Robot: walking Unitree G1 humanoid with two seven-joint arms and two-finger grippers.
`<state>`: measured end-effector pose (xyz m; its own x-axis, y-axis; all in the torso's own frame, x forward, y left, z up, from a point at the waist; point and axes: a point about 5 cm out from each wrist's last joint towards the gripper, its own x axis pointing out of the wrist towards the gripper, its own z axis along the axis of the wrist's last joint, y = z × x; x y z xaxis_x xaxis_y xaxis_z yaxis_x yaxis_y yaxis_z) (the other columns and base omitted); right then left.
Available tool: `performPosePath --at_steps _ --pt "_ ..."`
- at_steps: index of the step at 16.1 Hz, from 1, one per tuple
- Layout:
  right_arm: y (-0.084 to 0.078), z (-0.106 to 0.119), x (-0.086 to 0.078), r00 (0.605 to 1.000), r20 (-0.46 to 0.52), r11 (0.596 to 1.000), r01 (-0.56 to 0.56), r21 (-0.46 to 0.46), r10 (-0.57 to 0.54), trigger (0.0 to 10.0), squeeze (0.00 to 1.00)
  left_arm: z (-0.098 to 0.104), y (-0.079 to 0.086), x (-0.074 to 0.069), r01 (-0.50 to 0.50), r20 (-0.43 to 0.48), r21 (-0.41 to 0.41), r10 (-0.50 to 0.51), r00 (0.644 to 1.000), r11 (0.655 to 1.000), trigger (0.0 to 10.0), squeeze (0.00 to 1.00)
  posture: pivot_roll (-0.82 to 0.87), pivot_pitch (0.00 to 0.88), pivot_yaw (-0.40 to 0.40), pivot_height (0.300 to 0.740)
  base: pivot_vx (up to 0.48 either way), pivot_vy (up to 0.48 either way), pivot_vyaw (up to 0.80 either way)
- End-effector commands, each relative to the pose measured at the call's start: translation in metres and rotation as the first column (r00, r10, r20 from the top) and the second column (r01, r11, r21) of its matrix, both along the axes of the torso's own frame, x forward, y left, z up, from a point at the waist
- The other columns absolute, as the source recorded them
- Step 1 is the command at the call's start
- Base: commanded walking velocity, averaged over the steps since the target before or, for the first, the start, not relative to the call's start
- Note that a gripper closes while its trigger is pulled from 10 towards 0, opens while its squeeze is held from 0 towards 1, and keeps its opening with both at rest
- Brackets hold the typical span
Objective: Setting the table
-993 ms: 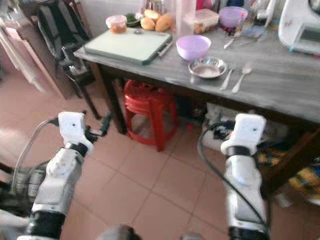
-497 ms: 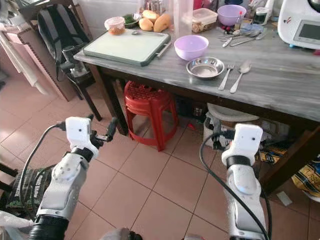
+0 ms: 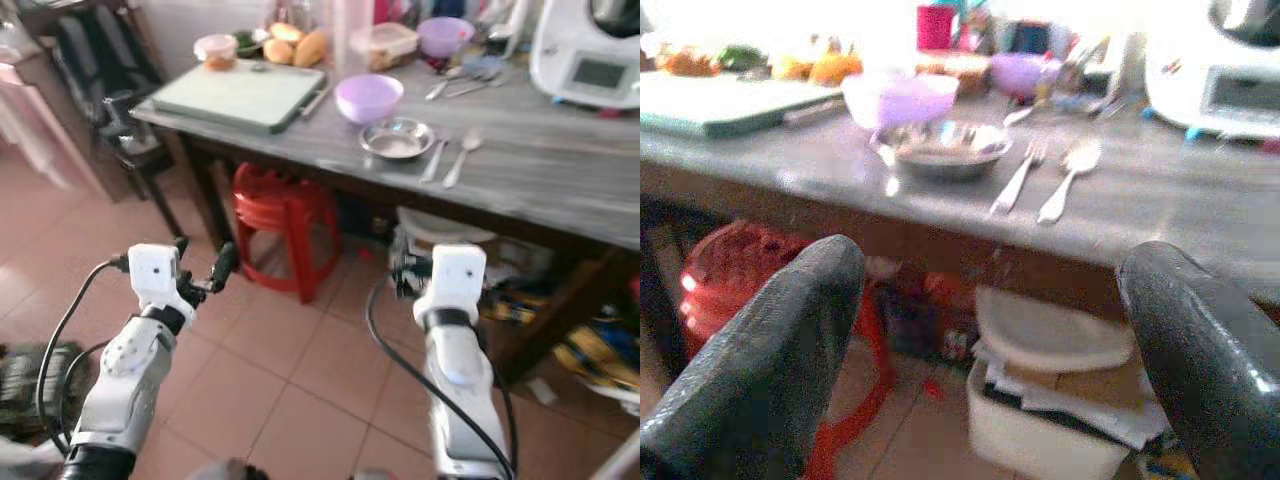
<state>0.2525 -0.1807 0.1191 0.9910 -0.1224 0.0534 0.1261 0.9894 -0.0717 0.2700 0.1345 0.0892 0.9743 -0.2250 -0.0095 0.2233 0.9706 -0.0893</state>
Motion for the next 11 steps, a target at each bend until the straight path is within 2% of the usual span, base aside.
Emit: performPosePath --at_steps 1,4,8,11 --pt "-0.004 0.004 0.003 0.999 0.017 0.998 0.049 0.033 -0.05 10.0 0.0 0.008 0.001 0.002 -0.017 0.037 -0.011 0.017 0.999 1.0 10.0 0.0 -0.05 0.0 0.011 0.74 0.315 0.0 -0.8" --pt "-0.01 0.005 0.011 0.998 0.0 0.998 0.057 0.037 -0.057 10.0 0.0 0.01 -0.004 0.002 0.007 0.041 -0.015 -0.007 0.999 1.0 10.0 0.0 -0.06 0.0 -0.006 0.74 0.317 0.0 -0.8" --pt "-0.02 0.005 0.009 0.995 -0.003 0.994 0.101 0.038 -0.101 10.0 0.0 0.011 -0.003 0.007 0.005 0.04 -0.019 -0.004 0.999 1.0 10.0 0.0 -0.07 0.0 -0.002 0.74 0.316 0.0 -0.8" --pt "-0.027 -0.008 -0.001 0.99 -0.071 0.991 0.124 0.052 -0.12 10.0 0.0 0.014 -0.002 0.01 -0.015 0.045 -0.027 0.017 0.999 1.0 10.0 0.0 -0.06 0.0 0.003 0.74 0.0 0.0 0.0"
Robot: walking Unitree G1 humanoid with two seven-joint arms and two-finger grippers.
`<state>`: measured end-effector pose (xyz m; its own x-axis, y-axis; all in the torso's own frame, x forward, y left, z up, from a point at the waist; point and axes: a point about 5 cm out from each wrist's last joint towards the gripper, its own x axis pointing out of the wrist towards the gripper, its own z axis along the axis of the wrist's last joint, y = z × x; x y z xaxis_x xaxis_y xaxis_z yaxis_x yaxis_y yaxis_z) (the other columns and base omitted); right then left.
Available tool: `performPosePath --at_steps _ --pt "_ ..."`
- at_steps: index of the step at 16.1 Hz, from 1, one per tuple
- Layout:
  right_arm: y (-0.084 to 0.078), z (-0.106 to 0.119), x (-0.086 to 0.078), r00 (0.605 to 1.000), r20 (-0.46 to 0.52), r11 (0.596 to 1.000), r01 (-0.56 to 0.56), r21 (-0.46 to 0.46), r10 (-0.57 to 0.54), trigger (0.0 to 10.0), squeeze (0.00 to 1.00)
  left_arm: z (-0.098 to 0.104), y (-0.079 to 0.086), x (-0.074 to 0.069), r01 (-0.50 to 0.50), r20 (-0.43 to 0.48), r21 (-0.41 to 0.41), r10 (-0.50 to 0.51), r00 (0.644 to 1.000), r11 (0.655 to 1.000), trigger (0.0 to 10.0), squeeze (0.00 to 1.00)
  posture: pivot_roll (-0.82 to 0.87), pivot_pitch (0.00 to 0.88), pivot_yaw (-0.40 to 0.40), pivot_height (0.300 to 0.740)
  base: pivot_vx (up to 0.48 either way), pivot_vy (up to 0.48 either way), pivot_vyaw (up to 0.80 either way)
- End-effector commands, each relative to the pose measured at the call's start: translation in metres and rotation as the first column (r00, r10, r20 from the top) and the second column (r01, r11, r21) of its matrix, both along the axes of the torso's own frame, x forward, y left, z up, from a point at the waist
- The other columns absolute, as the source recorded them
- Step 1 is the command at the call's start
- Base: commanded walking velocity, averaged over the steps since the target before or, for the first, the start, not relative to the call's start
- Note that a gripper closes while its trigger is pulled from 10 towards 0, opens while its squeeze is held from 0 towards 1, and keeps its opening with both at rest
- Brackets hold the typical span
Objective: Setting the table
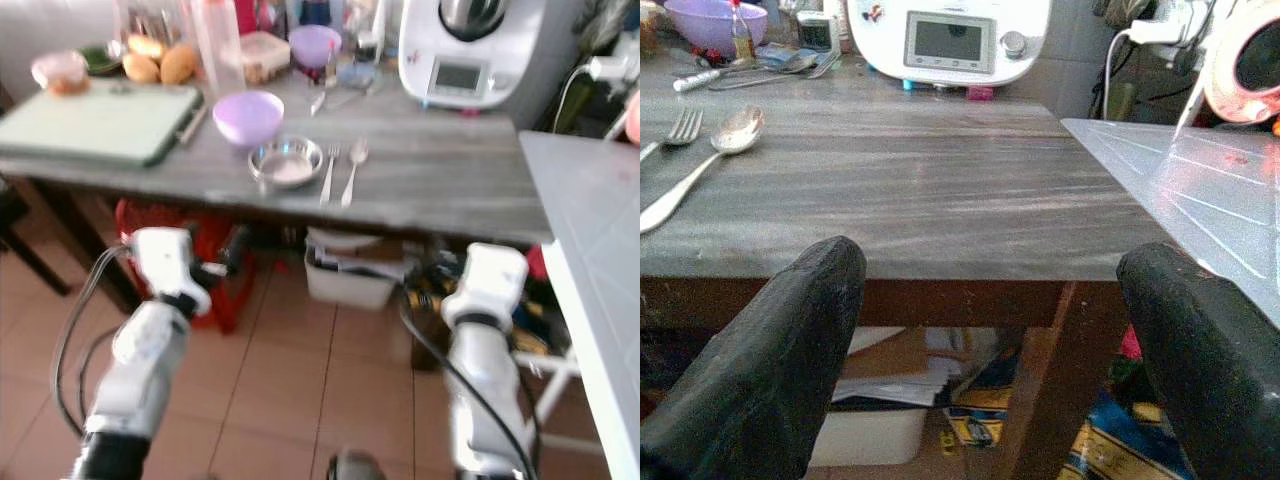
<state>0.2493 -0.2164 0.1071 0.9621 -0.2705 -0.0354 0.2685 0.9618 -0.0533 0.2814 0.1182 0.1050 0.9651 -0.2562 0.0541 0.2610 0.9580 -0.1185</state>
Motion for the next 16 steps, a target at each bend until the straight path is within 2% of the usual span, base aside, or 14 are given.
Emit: performPosePath --at_steps 1,4,6,11,16 --pt "0.0083 0.0011 0.0015 0.999 0.004 0.999 -0.033 0.032 0.033 10.0 0.0 -0.0018 0.0145 -0.0006 -0.05 -0.009 0.02 0.051 0.999 0.999 10.0 0.0 -0.06 0.0 0.002 0.74 0.0 0.0 0.0" --pt "0.0121 -0.0038 0.0008 0.999 -0.02 0.997 -0.049 0.059 0.05 10.0 0.0 -0.0064 0.0175 0.002 -0.118 -0.039 0.018 0.119 0.992 0.993 10.0 0.0 -0.06 0.0 -0.005 0.74 0.0 0.0 0.0" --pt "0.0145 -0.0024 0.0028 0.998 -0.02 0.997 -0.057 0.058 0.058 10.0 0.0 -0.0066 0.0146 0.002 -0.112 -0.044 0.01 0.112 0.993 0.994 10.0 0.0 -0.06 0.0 -0.003 0.74 0.0 0.0 0.0" --pt "0.0104 0.001 0.0042 0.999 -0.007 0.997 -0.048 0.056 0.049 10.0 0.0 -0.0059 0.0146 0.0017 -0.106 -0.041 0.02 0.107 0.993 0.994 10.0 0.0 -0.06 0.0 -0.002 0.74 -0.258 0.0 0.0" --pt "0.0087 -0.0006 0.0059 1.0 -0.019 1.0 -0.004 0.008 0.004 10.0 0.0 -0.0058 0.0151 0.0014 -0.109 -0.041 0.027 0.11 0.993 0.994 10.0 0.0 -0.06 0.0 -0.003 0.74 -0.254 0.0 0.0"
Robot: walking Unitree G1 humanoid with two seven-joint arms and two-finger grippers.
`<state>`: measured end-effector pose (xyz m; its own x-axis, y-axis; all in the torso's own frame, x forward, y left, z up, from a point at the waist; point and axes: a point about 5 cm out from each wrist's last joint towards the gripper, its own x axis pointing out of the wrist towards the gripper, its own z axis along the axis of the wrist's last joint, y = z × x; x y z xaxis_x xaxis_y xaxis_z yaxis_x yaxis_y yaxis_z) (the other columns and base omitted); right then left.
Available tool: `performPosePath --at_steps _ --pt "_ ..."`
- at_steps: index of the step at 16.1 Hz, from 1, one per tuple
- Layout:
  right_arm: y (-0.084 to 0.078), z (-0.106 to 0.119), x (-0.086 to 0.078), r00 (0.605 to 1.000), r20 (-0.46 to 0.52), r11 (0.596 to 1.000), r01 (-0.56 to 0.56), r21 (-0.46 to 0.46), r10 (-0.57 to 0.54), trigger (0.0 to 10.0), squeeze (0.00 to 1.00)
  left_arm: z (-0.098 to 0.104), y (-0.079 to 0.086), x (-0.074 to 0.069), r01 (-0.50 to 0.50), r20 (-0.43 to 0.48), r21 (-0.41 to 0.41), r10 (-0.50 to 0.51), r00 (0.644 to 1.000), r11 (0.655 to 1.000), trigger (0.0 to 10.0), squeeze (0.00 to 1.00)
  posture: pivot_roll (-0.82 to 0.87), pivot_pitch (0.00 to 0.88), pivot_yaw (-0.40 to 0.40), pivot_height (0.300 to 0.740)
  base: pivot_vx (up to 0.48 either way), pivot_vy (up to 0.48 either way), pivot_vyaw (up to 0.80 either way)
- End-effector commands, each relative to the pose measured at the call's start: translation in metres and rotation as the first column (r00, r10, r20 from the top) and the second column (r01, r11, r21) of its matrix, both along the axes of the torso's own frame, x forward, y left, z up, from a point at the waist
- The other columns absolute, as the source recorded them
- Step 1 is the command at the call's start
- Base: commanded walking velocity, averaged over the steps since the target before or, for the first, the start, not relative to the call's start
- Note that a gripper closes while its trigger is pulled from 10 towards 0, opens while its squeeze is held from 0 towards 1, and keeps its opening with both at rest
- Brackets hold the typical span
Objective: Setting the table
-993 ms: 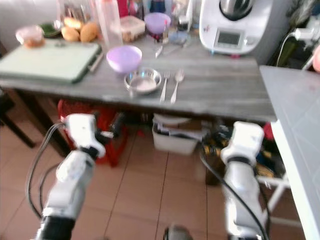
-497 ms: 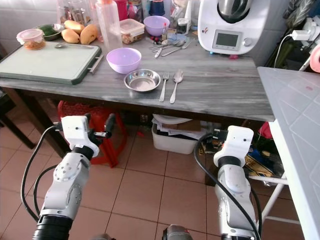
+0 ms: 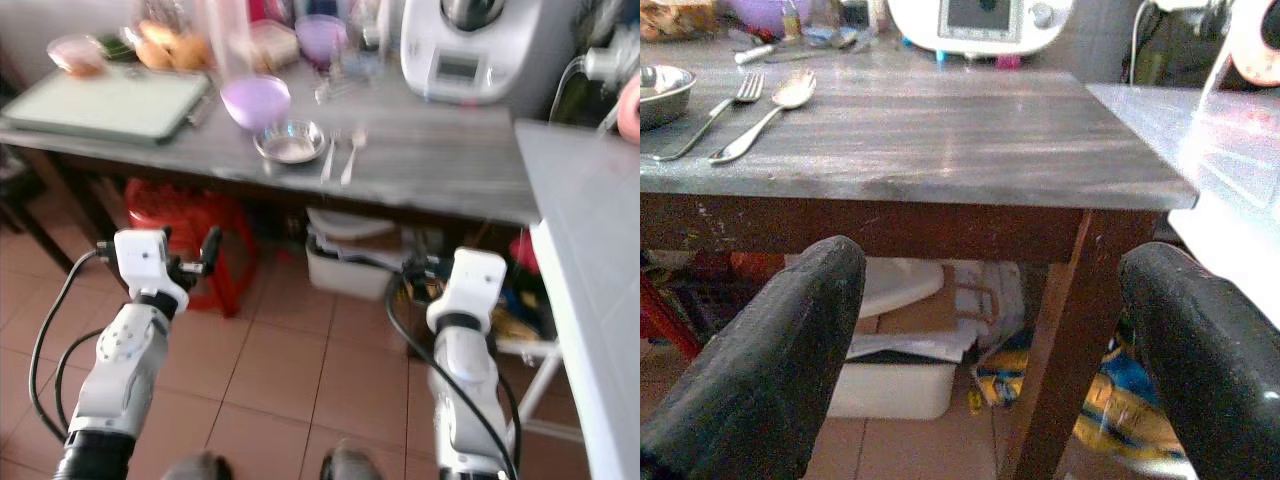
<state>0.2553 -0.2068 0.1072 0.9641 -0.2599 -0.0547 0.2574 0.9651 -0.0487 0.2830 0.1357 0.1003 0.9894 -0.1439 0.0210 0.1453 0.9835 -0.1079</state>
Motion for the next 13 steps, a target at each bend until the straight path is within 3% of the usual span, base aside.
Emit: performPosePath --at_steps 1,3,4,6,7,8,11,13 --pt "-0.001 -0.001 0.001 1.0 -0.005 1.0 -0.014 -0.018 0.014 10.0 0.0 -0.001 -0.002 0.0 0.005 -0.013 0.008 -0.005 1.0 1.0 10.0 0.0 -0.06 0.0 -0.003 0.74 -0.247 0.0 0.0" --pt "-0.003 -0.001 0.002 1.0 -0.014 0.995 -0.002 -0.095 0.001 10.0 0.0 -0.001 -0.002 0.0 0.005 -0.014 0.009 -0.005 1.0 1.0 10.0 0.0 -0.06 0.0 -0.003 0.74 -0.24 0.0 0.0" --pt "0.005 0.004 0.006 0.999 0.019 0.987 -0.042 -0.157 0.046 10.0 0.0 -0.001 -0.003 0.0 0.013 -0.012 0.009 -0.013 1.0 1.0 10.0 0.0 -0.06 0.0 -0.002 0.74 0.0 0.0 0.0" --pt "0.009 0.009 0.007 0.997 0.048 0.979 -0.055 -0.198 0.066 10.0 0.0 0.0 -0.003 0.0 0.015 -0.009 0.009 -0.015 1.0 1.0 10.0 0.0 -0.06 0.0 -0.004 0.74 0.0 0.0 0.0" --pt "0.005 0.004 0.005 0.999 -0.002 0.995 -0.036 -0.093 0.036 10.0 0.0 0.0 -0.004 0.0 0.015 -0.01 0.009 -0.015 1.0 1.0 10.0 0.0 -0.06 0.0 -0.014 0.74 0.0 0.0 0.0" --pt "0.004 0.003 0.004 0.999 -0.012 0.997 -0.032 -0.064 0.031 10.0 0.0 0.001 -0.004 0.0 0.015 -0.009 0.008 -0.015 1.0 1.0 10.0 0.0 -0.05 0.0 -0.011 0.74 0.0 0.0 0.0" --pt "0.008 0.008 0.004 0.997 0.055 0.998 -0.045 -0.042 0.047 10.0 0.0 0.004 -0.004 -0.004 0.07 0.019 -0.003 -0.07 0.997 0.998 10.0 0.0 -0.05 0.0 0.011 0.74 0.0 0.0 0.0" --pt "0.011 0.013 0.009 0.996 0.073 0.998 -0.054 -0.027 0.056 10.0 0.0 0.007 -0.005 0.0 0.048 0.023 0.012 -0.048 0.999 0.999 10.0 0.0 -0.05 0.0 0.016 0.74 0.0 -0.161 -0.27"
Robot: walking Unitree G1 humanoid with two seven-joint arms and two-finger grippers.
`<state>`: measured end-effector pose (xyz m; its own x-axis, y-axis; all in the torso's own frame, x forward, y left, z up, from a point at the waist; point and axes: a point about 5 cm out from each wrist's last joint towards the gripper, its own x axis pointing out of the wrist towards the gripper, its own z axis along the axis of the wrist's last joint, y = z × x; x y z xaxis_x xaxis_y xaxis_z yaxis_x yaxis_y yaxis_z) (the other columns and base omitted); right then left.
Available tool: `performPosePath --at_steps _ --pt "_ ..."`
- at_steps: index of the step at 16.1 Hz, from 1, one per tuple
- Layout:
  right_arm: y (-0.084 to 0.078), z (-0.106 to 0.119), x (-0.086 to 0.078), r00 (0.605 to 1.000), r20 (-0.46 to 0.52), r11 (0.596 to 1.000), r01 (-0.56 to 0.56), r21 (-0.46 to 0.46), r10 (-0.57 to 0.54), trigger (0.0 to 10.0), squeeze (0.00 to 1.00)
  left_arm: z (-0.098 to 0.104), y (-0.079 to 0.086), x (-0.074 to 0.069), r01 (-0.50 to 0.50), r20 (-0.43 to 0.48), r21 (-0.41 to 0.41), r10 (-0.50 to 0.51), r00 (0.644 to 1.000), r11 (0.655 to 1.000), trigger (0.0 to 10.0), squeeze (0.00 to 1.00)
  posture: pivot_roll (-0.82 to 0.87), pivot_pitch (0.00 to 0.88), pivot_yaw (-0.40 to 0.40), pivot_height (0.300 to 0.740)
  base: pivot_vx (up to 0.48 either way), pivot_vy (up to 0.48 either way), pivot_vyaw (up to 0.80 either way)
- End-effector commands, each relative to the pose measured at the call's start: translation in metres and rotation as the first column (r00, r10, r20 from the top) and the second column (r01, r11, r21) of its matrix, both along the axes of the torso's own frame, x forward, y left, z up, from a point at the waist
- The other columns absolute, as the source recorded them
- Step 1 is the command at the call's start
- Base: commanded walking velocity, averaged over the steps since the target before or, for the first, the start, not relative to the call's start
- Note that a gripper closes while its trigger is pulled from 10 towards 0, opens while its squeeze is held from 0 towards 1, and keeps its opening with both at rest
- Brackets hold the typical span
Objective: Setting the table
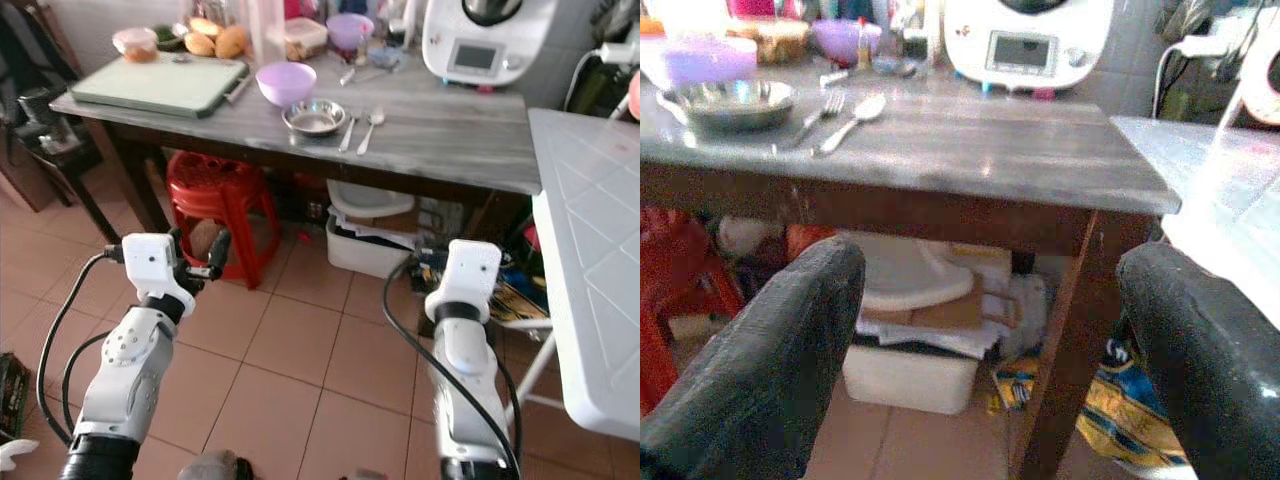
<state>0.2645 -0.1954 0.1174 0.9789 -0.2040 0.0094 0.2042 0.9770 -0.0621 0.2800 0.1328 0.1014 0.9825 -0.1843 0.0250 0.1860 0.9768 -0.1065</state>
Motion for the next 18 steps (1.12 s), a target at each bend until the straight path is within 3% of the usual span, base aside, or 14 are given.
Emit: performPosePath --at_steps 1,10,14,18 --pt "-0.0001 0.0043 0.001 1.0 0.02 1.0 0.001 0.003 -0.001 10.0 0.0 0.0072 -0.0031 0.0043 0.009 0.023 0.007 -0.009 1.0 1.0 10.0 0.0 -0.05 0.0 0.014 0.74 0.0 -0.322 -0.51" --pt "-0.0005 0.0045 0.0031 1.0 0.011 1.0 -0.013 0.012 0.013 10.0 0.0 0.0061 -0.0017 0.0033 0.011 0.018 -0.001 -0.011 1.0 1.0 10.0 0.0 -0.05 0.0 0.007 0.74 0.284 -0.31 -0.05" --pt "0.0006 0.0039 0.0024 1.0 0.011 1.0 -0.018 0.02 0.018 10.0 0.0 0.0053 -0.0017 0.0026 0.013 0.014 -0.001 -0.013 1.0 1.0 10.0 0.0 -0.06 0.0 0.009 0.74 0.373 -0.284 -0.69" --pt "0.0023 0.0012 0.0015 0.999 0.005 0.999 -0.036 0.017 0.036 10.0 0.0 0.0049 0.0016 0.0034 -0.021 0.012 -0.004 0.021 1.0 1.0 10.0 0.0 -0.05 0.0 0.008 0.74 0.169 -0.071 0.0"
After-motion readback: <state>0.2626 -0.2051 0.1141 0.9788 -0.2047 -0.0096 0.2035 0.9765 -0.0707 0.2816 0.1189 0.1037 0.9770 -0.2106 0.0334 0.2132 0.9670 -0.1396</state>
